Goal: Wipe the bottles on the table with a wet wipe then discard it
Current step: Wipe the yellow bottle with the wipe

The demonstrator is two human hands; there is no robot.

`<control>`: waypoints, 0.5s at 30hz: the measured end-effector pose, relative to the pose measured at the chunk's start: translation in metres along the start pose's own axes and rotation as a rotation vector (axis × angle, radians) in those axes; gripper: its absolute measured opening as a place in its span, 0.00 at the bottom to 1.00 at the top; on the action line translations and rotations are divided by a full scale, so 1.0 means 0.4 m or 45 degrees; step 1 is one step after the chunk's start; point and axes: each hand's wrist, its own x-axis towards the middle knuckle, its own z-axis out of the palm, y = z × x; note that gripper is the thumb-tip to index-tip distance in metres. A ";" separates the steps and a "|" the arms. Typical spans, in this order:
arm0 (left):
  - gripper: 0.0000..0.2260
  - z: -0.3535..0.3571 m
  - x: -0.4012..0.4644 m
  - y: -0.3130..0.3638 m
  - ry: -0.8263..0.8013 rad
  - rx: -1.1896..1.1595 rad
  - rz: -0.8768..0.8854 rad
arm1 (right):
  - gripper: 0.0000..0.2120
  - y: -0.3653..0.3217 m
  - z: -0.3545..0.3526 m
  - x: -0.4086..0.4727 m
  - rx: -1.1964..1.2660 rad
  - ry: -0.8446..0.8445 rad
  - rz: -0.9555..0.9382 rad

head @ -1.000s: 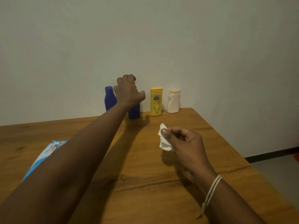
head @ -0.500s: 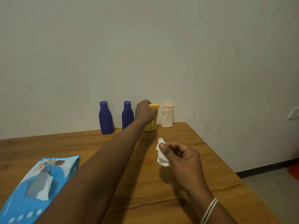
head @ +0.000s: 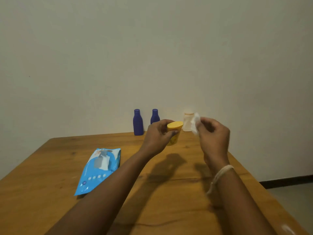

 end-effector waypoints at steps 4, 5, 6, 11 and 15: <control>0.13 -0.029 -0.118 0.078 0.047 0.102 0.148 | 0.10 -0.094 0.034 -0.104 -0.355 -0.166 -0.265; 0.13 -0.034 -0.137 0.094 0.077 0.128 0.156 | 0.10 -0.106 0.045 -0.130 -0.410 -0.169 -0.297; 0.13 -0.045 -0.159 0.111 0.109 0.157 0.156 | 0.10 -0.120 0.053 -0.163 -0.447 -0.158 -0.339; 0.04 -0.126 -0.242 0.146 0.236 0.199 0.115 | 0.10 -0.171 0.055 -0.295 -0.501 -0.376 -0.663; 0.12 -0.185 -0.287 0.178 0.178 0.110 0.070 | 0.08 -0.204 0.006 -0.273 -0.330 -0.328 -0.522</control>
